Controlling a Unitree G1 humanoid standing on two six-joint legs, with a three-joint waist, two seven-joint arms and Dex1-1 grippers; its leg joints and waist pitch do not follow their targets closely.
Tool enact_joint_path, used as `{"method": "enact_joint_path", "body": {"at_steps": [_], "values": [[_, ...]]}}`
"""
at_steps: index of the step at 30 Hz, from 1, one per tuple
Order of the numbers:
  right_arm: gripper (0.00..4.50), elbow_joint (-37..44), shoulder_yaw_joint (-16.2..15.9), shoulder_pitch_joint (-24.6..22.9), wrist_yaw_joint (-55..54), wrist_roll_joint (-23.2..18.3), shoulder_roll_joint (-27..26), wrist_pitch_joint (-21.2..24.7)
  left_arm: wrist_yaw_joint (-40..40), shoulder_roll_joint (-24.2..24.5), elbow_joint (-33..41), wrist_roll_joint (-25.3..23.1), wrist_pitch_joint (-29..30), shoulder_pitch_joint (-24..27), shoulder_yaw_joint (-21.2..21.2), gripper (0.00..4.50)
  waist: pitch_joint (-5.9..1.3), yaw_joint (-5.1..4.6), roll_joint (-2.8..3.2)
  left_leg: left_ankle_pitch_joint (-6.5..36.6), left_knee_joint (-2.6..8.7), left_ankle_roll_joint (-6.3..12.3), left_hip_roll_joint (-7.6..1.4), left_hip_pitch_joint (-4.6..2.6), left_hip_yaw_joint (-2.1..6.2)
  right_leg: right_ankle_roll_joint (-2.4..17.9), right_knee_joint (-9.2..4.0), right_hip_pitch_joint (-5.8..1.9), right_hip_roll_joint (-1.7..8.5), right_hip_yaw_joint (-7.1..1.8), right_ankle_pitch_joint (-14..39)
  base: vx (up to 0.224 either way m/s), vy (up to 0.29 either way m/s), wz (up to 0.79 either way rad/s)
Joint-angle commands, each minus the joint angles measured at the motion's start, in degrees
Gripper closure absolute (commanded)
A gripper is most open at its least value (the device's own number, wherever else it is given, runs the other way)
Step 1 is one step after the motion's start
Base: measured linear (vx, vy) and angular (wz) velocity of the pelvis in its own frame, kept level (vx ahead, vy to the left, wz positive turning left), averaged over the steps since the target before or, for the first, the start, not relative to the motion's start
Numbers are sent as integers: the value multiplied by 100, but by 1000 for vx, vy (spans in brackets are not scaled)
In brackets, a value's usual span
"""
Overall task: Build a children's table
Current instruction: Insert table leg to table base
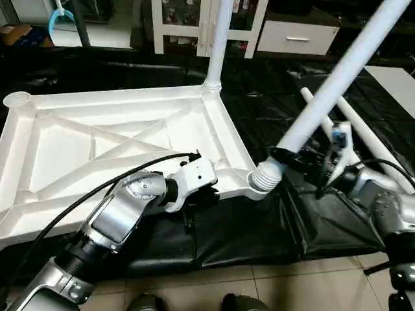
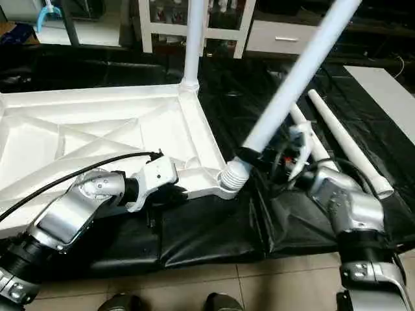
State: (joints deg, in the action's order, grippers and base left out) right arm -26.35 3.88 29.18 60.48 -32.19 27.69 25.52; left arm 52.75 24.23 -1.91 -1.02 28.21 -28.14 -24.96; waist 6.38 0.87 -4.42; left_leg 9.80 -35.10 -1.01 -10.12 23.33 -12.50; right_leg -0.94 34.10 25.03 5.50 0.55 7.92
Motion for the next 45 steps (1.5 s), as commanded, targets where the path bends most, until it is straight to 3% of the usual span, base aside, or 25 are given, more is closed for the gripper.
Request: {"method": "enact_joint_path", "body": {"at_steps": [1,7,13,16,17,19,22,26,30,36,42,45], "values": [[264,-159,-72,68,24,224,52,-143,273,-8,59,42,-233,1,-191,450,-525,-2,-61,939,387,342,-265,-200,122,1271,-346,-213,181,-86,1717,0,0,0],[264,-510,-130,247,232,303,58,-58,349,12,44,33,-259,-19,-249,450,-522,-10,-71,1062,398,282,-268,-197,130,1281,-347,-222,174,-80,1760,0,0,0],[264,-809,-425,462,626,576,193,-152,368,-3,38,26,-263,-37,-286,450,-529,-6,-65,1144,403,208,-276,-205,139,1283,-342,-221,173,-77,1783,0,0,0],[264,-840,-768,516,955,883,338,-336,366,5,1,-6,-302,-48,-295,450,-521,2,-63,1219,398,198,-285,-222,131,1283,-352,-204,178,-84,1815,0,0,0],[264,-859,-798,526,976,926,352,-380,359,7,-5,-14,-308,-51,-299,450,-515,2,-91,1224,399,205,-281,-211,129,1271,-357,-211,180,-88,1829,0,0,0],[264,-869,-868,536,1026,1013,376,-458,356,6,-14,-11,-308,-53,-298,450,-521,9,-88,1193,399,206,-281,-201,136,1252,-347,-218,184,-87,1827,0,0,0],[264,-905,-1045,542,997,1360,364,-963,354,11,-12,-6,-304,-43,-295,450,-520,12,-98,1247,403,196,-289,-208,137,1230,-357,-206,190,-86,1880,0,0,0],[264,-749,-1114,474,1078,1462,338,-1103,361,11,1,-8,-289,-30,-288,450,-513,-7,-100,1504,424,89,-291,-221,157,1130,-388,-190,177,-84,2144,0,0,0],[264,-610,-1220,314,1158,1507,342,-1224,350,-3,0,-13,-281,-27,-285,450,-524,-20,-108,1565,433,45,-293,-222,162,1103,-382,-181,168,-85,2081,0,0,0],[264,-721,-1083,184,977,1486,246,-1392,348,-23,-1,-25,-278,-28,-289,450,-536,-19,-114,1678,442,17,-293,-226,166,1133,-386,-177,160,-88,1986,0,0,0],[264,-1007,-397,20,431,1059,51,-1299,320,-56,8,-60,-267,-6,-302,450,-564,-43,-145,1829,450,-53,-289,-221,182,1096,-400,-192,158,-73,2139,0,0,0],[264,-951,-191,-249,383,879,26,-1204,300,-80,-19,-61,-282,0,-314,450,-561,-44,-119,1972,449,-105,-296,-246,187,1055,-429,-162,164,-77,2281,0,0,0]]}}
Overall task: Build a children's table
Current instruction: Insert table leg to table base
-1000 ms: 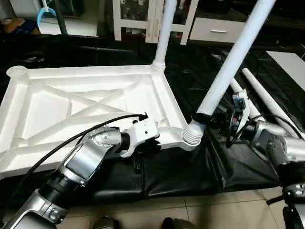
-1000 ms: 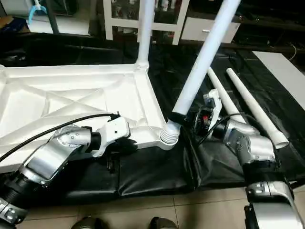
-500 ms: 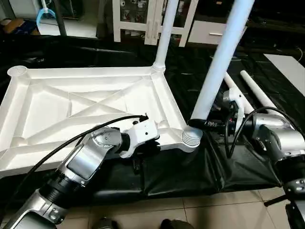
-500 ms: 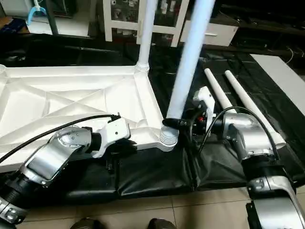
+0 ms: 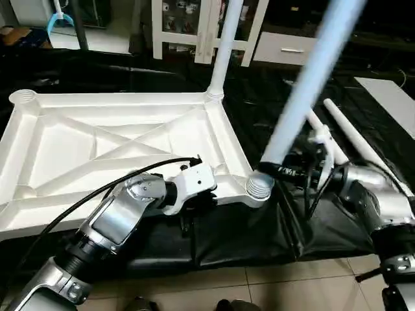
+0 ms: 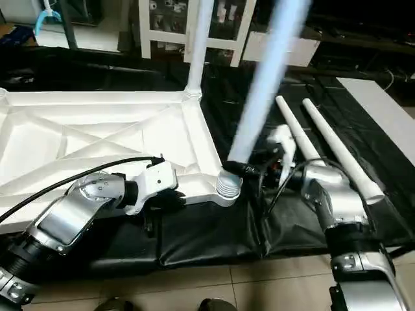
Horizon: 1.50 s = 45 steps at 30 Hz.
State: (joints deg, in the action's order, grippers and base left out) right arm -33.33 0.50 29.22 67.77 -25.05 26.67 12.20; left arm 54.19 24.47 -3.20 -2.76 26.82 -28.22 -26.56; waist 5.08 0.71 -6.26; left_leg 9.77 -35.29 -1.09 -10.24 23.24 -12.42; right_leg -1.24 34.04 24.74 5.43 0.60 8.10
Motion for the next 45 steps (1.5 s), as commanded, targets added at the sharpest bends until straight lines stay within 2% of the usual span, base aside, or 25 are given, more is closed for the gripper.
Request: {"method": "enact_joint_path", "body": {"at_steps": [1,2,9,15,16,17,18,19,22,23,25,28,29,32,34,35,36,37,39,40,41,42,43,44,45], "values": [[264,-241,152,-273,-347,157,127,129,155,-105,107,113,-145,7,-154,450,-426,-30,62,2032,473,-111,-286,-241,179,1069,-434,-122,170,-83,2293,0,0,0],[264,-183,145,-419,-334,159,138,115,150,-109,67,105,-177,-1,-157,450,-437,-30,52,2045,478,-115,-284,-230,184,1054,-432,-140,171,-77,2306,0,0,0],[264,175,171,-829,-318,168,97,-14,129,-131,36,71,-200,-14,-142,450,-421,-29,51,2315,490,-187,-285,-242,210,899,-484,-108,194,-69,2765,0,0,0],[264,557,44,-1180,-627,538,-6,-815,83,-152,9,42,-204,-32,-126,450,-396,-66,52,2677,507,-286,-281,-255,259,729,-544,-66,205,-45,3225,0,0,0],[264,585,16,-1223,-659,592,-13,-908,80,-149,2,39,-206,-35,-125,450,-385,-81,39,2718,510,-289,-276,-247,264,701,-554,-63,204,-42,3286,0,0,0],[264,615,0,-1257,-671,614,-20,-947,79,-145,0,38,-207,-36,-125,450,-376,-87,52,2774,517,-298,-280,-245,275,671,-564,-60,211,-41,3365,0,0,0],[264,615,0,-1257,-671,614,-20,-947,79,-145,0,38,-207,-36,-125,450,-376,-87,52,2774,517,-298,-280,-245,275,671,-564,-60,211,-41,3365,0,0,0],[264,677,-59,-1320,-661,659,-14,-941,80,-141,-3,37,-210,-34,-123,450,-360,-129,65,2904,548,-348,-277,-232,314,624,-580,-82,211,-15,3484,0,0,0],[264,852,-303,-1493,-526,778,52,-728,101,-127,13,37,-197,-24,-132,450,-350,-169,78,3216,575,-423,-276,-251,350,602,-609,-72,192,14,3518,0,0,0],[264,913,-476,-1540,-400,852,124,-568,121,-116,17,30,-197,-20,-145,450,-347,-181,78,3353,564,-433,-267,-287,353,582,-635,-47,190,20,3581,0,0,0],[264,956,-583,-1553,-318,852,174,-415,132,-109,16,24,-202,-21,-154,450,-327,-212,86,3543,554,-433,-259,-321,363,545,-680,-23,190,39,3732,0,0,0],[264,1016,-676,-1572,-243,807,230,-173,139,-103,17,22,-204,-19,-158,450,-317,-248,98,3726,569,-472,-261,-326,401,500,-708,-30,196,80,3828,0,0,0],[264,1036,-777,-1602,-154,812,310,-38,155,-85,30,25,-198,-13,-160,450,-281,-262,135,3893,599,-511,-264,-330,430,488,-735,-42,197,130,3804,0,0,0],[264,981,-821,-1596,-100,824,360,97,181,-65,56,29,-183,-4,-166,450,-258,-296,164,4279,629,-606,-281,-384,477,472,-777,-48,197,228,3788,0,0,0],[264,719,-779,-1442,-128,855,319,103,210,-65,72,34,-170,5,-180,450,-252,-326,188,4526,677,-678,-290,-377,532,473,-778,-104,190,310,3692,0,0,0],[264,575,-766,-1343,-136,888,293,73,228,-60,74,36,-168,4,-188,450,-207,-349,274,4877,788,-752,-318,-339,565,476,-744,-178,160,433,3496,0,0,0],[265,427,-765,-1209,-137,926,267,79,245,-50,69,38,-172,-1,-192,450,-231,-376,222,4908,800,-734,-328,-327,553,491,-715,-211,149,446,3369,0,0,0],[265,383,-769,-1160,-132,936,260,93,249,-47,67,38,-174,-4,-191,450,-214,-368,244,4988,879,-735,-340,-308,521,553,-643,-252,127,477,3165,0,0,0],[265,312,-849,-1053,-89,1005,289,117,252,-46,63,34,-175,-5,-195,450,-206,-336,246,4912,941,-727,-339,-339,420,642,-579,-253,136,471,3032,0,0,0],[265,305,-884,-1025,-77,1024,304,134,252,-47,63,30,-174,-6,-197,450,-199,-358,225,4892,941,-728,-329,-338,408,629,-605,-256,141,491,3097,0,0,0],[265,309,-929,-994,-54,1036,323,184,251,-48,64,27,-172,-7,-198,450,-148,-366,234,4941,998,-763,-312,-327,378,480,-682,-303,135,627,3599,0,0,0],[265,334,-1053,-962,44,1086,379,301,248,-53,59,22,-169,-9,-191,450,-142,-359,207,4945,1064,-756,-328,-286,353,433,-622,-365,91,662,3634,0,0,0],[265,338,-1064,-960,53,1090,385,314,248,-53,59,21,-169,-9,-190,450,-147,-210,258,4977,1360,-757,-412,-91,239,466,-95,-633,-7,615,3109,-68,-69,14],[265,300,-1151,-933,91,1157,401,333,246,-55,51,14,-169,-11,-184,450,-130,-33,249,5014,1589,-753,-486,131,117,457,463,-824,-69,532,2600,-68,-69,14],[265,203,-1224,-880,57,1243,380,279,248,-52,47,9,-166,-14,-177,450,-173,277,183,4257,1585,-784,-378,-24,-238,405,563,-602,-41,224,2488,-42,-120,28]]}}
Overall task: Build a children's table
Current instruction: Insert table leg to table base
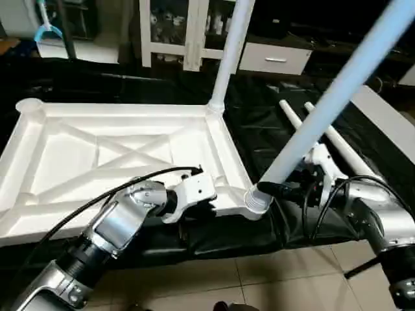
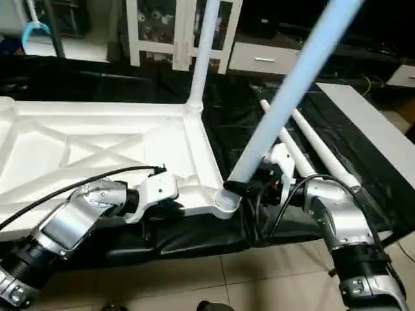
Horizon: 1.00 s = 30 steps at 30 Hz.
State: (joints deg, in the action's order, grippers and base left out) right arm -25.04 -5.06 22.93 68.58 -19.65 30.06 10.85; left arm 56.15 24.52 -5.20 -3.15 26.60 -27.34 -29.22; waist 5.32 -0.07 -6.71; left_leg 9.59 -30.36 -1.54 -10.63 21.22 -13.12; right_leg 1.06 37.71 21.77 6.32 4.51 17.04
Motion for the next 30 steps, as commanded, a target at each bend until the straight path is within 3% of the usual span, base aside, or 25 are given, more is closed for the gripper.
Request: {"method": "enact_joint_path", "body": {"at_steps": [1,2,3,4,5,6,7,8,9,10,14,15,17,18,20,21,22,23,24,25,26,27,28,29,30], "values": [[265,-692,-681,-218,-81,751,11,348,50,-57,245,46,-142,-104,91,450,-227,167,-97,3551,387,-591,-193,-229,-64,-111,-493,201,77,-384,3176,80,-182,18],[265,-766,-689,-177,-159,799,-29,266,45,-57,244,43,-140,-107,91,450,-227,188,-54,385,-851,17,277,-15,700,-167,-1339,105,674,-963,5712,80,-182,18],[265,-823,-676,-135,-216,806,-79,209,39,-53,251,39,-135,-107,88,450,-201,225,-23,351,-775,-66,210,158,810,-16,-1208,-176,779,-928,5248,136,-113,-23],[265,-856,-664,-108,-242,804,-110,180,34,-49,255,36,-132,-106,85,450,-267,286,69,689,-155,-323,-112,17,719,391,-841,-152,382,-625,2976,52,-26,-13],[265,-871,-634,-91,-337,822,-150,95,30,-39,257,27,-132,-109,83,450,-353,276,136,699,-79,-294,-197,-255,630,593,-730,17,156,-489,1521,0,0,0],[265,-880,-621,-84,-362,834,-164,67,29,-36,257,25,-133,-110,83,450,-362,104,203,1186,64,-264,-317,-343,554,1171,-563,43,-45,-394,-175,-67,-29,18],[265,-893,-605,-75,-394,849,-181,31,28,-33,256,22,-133,-111,82,450,-329,38,136,1691,138,-192,-301,-229,529,1224,-595,-56,-49,-359,14,-85,-18,8],[265,-830,-506,-115,-481,797,-253,-24,24,-14,250,9,-138,-120,86,450,-223,4,195,3377,89,-274,-220,-400,516,776,-928,139,32,-313,2489,-74,-12,4],[265,-830,-506,-115,-481,797,-253,-24,24,-14,250,9,-138,-120,86,450,-186,-57,213,3800,56,-337,-201,-490,551,552,-1057,229,19,-220,3099,-74,-12,4],[265,-776,-479,-153,-500,750,-267,-21,14,-3,244,-4,-140,-124,87,450,-234,-134,204,3954,93,-388,-206,-402,645,256,-1113,94,63,-127,3352,-60,5,-4],[265,-625,-335,-337,-617,639,-282,-147,-53,9,167,-71,-210,-176,100,450,-184,-223,366,4669,364,-509,-366,-390,722,372,-1114,-109,64,155,2127,0,0,0],[265,-624,-193,-395,-735,595,-329,-270,-100,8,62,-116,-302,-236,123,450,-196,-214,435,4724,375,-532,-364,-386,729,381,-1104,-130,86,172,2073,0,0,0],[265,-635,-78,-431,-839,538,-387,-345,-144,-1,-39,-130,-369,-286,159,450,-159,-234,370,4809,326,-535,-314,-456,692,224,-1261,-52,133,264,2646,0,0,0],[265,-625,-20,-468,-898,505,-424,-390,-152,2,-81,-124,-389,-306,178,450,-158,-230,427,4793,310,-536,-298,-471,699,186,-1281,-55,145,290,2760,0,0,0],[265,-602,107,-554,-1119,469,-523,-551,-188,19,-156,-122,-432,-369,230,450,-157,-228,487,4802,412,-512,-351,-374,692,83,-1233,-222,126,422,2637,0,0,0],[265,-600,122,-565,-1153,467,-536,-574,-194,21,-164,-121,-436,-376,237,450,-156,-198,489,4876,521,-536,-419,-231,721,114,-989,-362,133,353,2304,0,0,0],[265,-572,185,-607,-1249,435,-582,-651,-190,22,-175,-109,-438,-395,253,450,-79,-77,573,5388,945,-621,-559,56,656,242,-418,-578,-21,331,1659,-71,-26,5],[265,-529,324,-655,-1458,373,-670,-756,-225,-2,-227,-85,-451,-435,309,450,-98,290,759,5521,1114,-600,-595,158,407,320,169,-577,-91,71,673,-38,-98,31],[265,-513,369,-672,-1520,347,-699,-775,-231,-7,-245,-78,-455,-448,324,450,-98,290,759,5521,1114,-600,-595,158,407,320,169,-577,-91,71,673,-38,-98,31],[265,-504,425,-707,-1627,343,-744,-852,-225,-4,-292,-78,-491,-477,332,450,-288,167,253,3189,-80,-350,-82,-599,380,199,-1021,277,390,-308,3715,50,-146,17],[265,-489,464,-745,-1717,365,-777,-925,-219,-6,-351,-76,-523,-518,340,450,-293,270,245,1395,-322,-104,-92,-263,452,-1,-1239,22,682,-569,4796,34,-71,-6],[265,-491,462,-769,-1714,369,-790,-935,-222,-15,-415,-80,-562,-537,337,450,-344,340,276,821,-124,-87,-142,-24,497,25,-1061,-219,609,-571,4252,81,-96,-27],[265,-502,463,-784,-1712,379,-800,-949,-224,-23,-455,-88,-597,-541,329,450,-296,366,316,618,15,-153,-159,45,485,58,-1020,-197,473,-448,3834,54,-50,-24],[265,-531,455,-824,-1719,409,-825,-968,-220,-44,-550,-118,-693,-549,292,450,-376,338,393,627,134,-196,-232,-50,425,425,-833,-124,181,-337,1880,46,-71,-20],[265,-530,448,-830,-1718,414,-827,-955,-212,-47,-554,-125,-707,-552,280,450,-359,347,468,938,159,-191,-259,-94,414,579,-832,-100,177,-331,1810,0,0,0]]}}
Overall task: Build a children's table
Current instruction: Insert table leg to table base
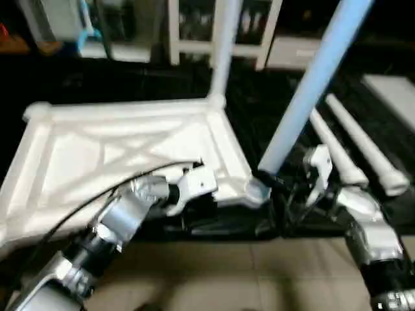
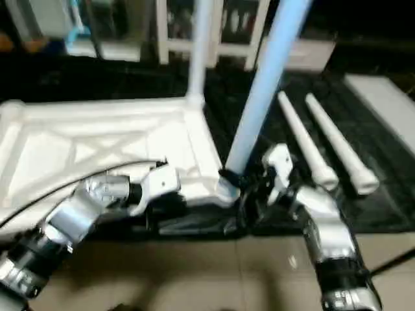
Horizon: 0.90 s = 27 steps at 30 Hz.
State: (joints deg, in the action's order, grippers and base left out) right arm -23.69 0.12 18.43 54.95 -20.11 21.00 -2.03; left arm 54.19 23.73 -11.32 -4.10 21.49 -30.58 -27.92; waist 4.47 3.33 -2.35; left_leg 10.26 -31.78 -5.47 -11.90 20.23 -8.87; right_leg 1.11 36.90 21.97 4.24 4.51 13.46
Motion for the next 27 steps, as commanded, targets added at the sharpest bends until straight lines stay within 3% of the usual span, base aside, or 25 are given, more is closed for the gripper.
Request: {"method": "enact_joint_path", "body": {"at_steps": [1,3,4,7,8,9,12,17,21,22,23,24,25,26,27], "values": [[265,-664,-73,-382,-354,463,78,341,-11,31,57,-34,-202,-230,143,450,-228,-31,60,1622,287,156,-131,-63,-42,698,-819,-34,366,-337,2629,0,0,0],[265,-655,-94,-374,-322,480,68,361,4,-1,70,13,-203,-232,166,450,-238,-75,62,2119,325,33,-129,-27,20,605,-840,-84,369,-298,3100,0,0,0],[265,-654,-97,-372,-320,481,69,364,5,-1,69,14,-204,-233,166,450,-249,-78,60,2160,333,23,-129,-29,30,571,-854,-85,370,-297,3109,0,0,0],[265,-632,-167,-327,-250,484,116,481,17,-1,18,12,-248,-248,152,450,-284,-152,81,2001,402,59,-167,14,48,732,-802,-132,330,-287,2213,4,53,-5],[265,-645,-205,-313,-217,490,152,544,11,-17,-9,9,-268,-245,150,450,-286,-173,35,1987,404,81,-172,13,36,768,-801,-135,321,-285,2100,8,55,-4],[265,-672,-215,-295,-214,496,170,567,14,-24,-8,11,-268,-241,147,450,-281,-192,48,1955,407,104,-165,13,27,833,-781,-137,312,-291,1927,8,55,-4],[265,-844,-181,-181,-356,506,182,608,45,-30,-14,25,-291,-229,155,450,-249,-235,20,2124,409,93,-162,32,3,844,-775,-122,321,-317,1998,8,52,-7],[265,-924,-75,-133,-674,549,116,579,33,-40,20,16,-299,-210,154,450,-231,-255,5,2320,400,65,-166,-27,-22,752,-837,-53,344,-345,2228,0,0,0],[265,-1058,386,-24,-2016,550,-234,606,-89,-148,-11,-8,-246,-243,146,450,-214,-308,-35,2224,429,2,-162,4,-13,683,-831,-51,337,-341,2154,0,0,0],[265,-1058,386,-24,-2016,550,-234,606,-89,-148,-11,-8,-246,-243,146,450,-218,-323,-28,2269,424,-23,-160,-19,-19,689,-833,-31,335,-348,2138,0,0,0],[265,-1058,386,-24,-2016,550,-234,606,-89,-148,-11,-8,-246,-243,146,450,-236,-332,-33,2205,417,-7,-165,1,-15,716,-814,-62,339,-348,2008,0,0,0],[265,-1230,588,54,-2973,684,-458,463,-231,-242,-97,-38,-183,-280,162,450,-222,-329,-8,2151,423,-5,-170,6,-19,734,-807,-56,338,-354,1905,0,0,0],[265,-1230,588,54,-2973,684,-458,463,-231,-242,-97,-38,-183,-280,162,450,-220,-348,-2,2102,421,-37,-164,-14,-45,783,-803,-14,325,-365,1768,0,0,0],[265,-1405,796,138,-4087,860,-677,323,-401,-351,-165,-73,-102,-336,192,450,-214,-361,-24,2027,434,-100,-167,24,-30,787,-776,-47,330,-360,1692,0,0,0],[265,-1405,796,138,-4087,860,-677,323,-401,-351,-165,-73,-102,-336,192,450,-214,-361,-24,2027,434,-100,-167,24,-30,787,-776,-47,330,-360,1692,0,0,0]]}}
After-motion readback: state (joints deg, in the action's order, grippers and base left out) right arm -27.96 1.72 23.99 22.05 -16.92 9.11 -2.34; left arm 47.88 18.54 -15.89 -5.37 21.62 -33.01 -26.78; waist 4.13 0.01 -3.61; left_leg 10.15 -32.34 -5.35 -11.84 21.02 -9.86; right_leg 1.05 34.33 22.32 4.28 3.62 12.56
